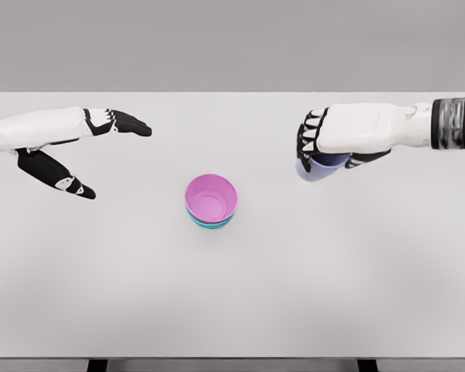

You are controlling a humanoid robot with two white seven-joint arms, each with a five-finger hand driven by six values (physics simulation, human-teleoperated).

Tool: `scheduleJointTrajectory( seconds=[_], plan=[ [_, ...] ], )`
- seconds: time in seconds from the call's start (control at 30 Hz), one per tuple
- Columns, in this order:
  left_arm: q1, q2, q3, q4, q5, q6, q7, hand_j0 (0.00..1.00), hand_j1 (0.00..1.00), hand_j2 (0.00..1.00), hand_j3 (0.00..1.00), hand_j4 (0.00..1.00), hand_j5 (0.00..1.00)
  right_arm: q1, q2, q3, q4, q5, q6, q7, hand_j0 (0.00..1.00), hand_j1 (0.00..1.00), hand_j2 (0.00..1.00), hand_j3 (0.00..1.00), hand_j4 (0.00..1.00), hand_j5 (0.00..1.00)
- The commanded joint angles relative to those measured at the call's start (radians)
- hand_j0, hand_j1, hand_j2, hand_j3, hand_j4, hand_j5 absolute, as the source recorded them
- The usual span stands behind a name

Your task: Stacking bowl and cup with both arms

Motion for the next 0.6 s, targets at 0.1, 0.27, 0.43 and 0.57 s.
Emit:
scheduleJointTrajectory(
  seconds=[0.1, 0.27, 0.43, 0.57],
  plan=[
    [0.000, 0.001, 0.001, 0.000, 0.008, 0.003, 0.000, 1.00, 1.00, 1.00, 1.00, 1.00, 1.00, -0.024, 0.085, -0.001, 0.056, 0.000, 0.003, -0.001, 0.49, 0.49, 0.49, 0.49, 0.49, 0.49],
    [0.000, 0.001, 0.001, 0.000, 0.008, 0.003, 0.000, 1.00, 1.00, 1.00, 1.00, 1.00, 1.00, -0.038, 0.148, 0.001, 0.058, 0.000, 0.003, -0.001, 0.48, 0.48, 0.48, 0.48, 0.48, 0.48],
    [0.000, 0.001, 0.001, 0.000, 0.008, 0.003, 0.000, 1.00, 1.00, 1.00, 1.00, 1.00, 1.00, -0.038, 0.166, 0.001, 0.030, -0.001, 0.003, -0.001, 0.48, 0.48, 0.48, 0.48, 0.48, 0.48],
    [0.000, 0.001, 0.001, 0.001, 0.008, 0.003, 0.000, 1.00, 1.00, 1.00, 1.00, 1.00, 1.00, -0.038, 0.189, 0.004, -0.030, -0.005, 0.003, -0.001, 0.49, 0.49, 0.49, 0.49, 0.49, 0.49]
  ],
)
